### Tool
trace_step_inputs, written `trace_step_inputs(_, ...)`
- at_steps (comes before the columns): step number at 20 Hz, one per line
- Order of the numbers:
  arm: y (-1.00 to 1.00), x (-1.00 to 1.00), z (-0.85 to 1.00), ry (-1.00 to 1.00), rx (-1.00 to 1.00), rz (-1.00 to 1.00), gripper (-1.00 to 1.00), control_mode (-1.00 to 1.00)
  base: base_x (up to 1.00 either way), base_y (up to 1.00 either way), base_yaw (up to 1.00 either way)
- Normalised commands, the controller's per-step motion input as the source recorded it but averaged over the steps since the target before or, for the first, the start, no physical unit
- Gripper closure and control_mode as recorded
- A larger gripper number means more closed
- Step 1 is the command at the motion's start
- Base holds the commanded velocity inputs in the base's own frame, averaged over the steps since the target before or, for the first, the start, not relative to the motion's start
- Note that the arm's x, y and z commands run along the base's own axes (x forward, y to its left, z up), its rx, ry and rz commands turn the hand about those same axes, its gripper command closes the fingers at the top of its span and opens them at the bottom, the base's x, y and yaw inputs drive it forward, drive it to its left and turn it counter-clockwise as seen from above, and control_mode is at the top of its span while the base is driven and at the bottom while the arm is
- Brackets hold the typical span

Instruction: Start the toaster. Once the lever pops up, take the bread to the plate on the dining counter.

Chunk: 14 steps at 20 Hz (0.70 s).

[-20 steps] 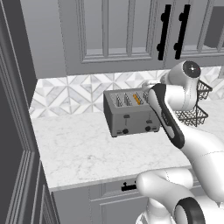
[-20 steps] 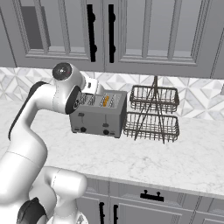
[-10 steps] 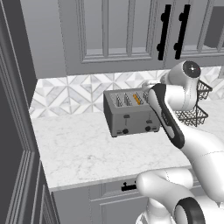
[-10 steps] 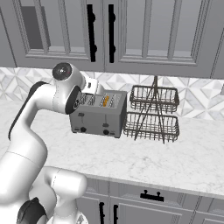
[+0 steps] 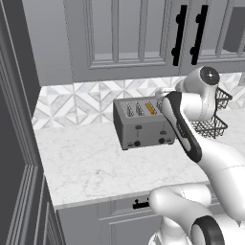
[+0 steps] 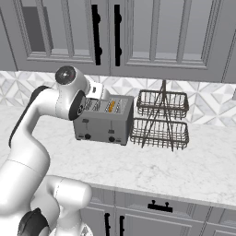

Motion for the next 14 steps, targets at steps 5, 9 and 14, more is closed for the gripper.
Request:
trace_step_inputs(5, 0.00, 0.00, 0.00, 0.00, 0.00, 0.00, -1.00, -1.00, 0.00, 0.00, 0.00)
trace_step_inputs(9, 0.00, 0.00, 0.00, 0.00, 0.00, 0.00, -1.00, -1.00, 0.00, 0.00, 0.00)
trace_step_inputs(14, 0.00, 0.00, 0.00, 0.00, 0.00, 0.00, -1.00, -1.00, 0.00, 0.00, 0.00)
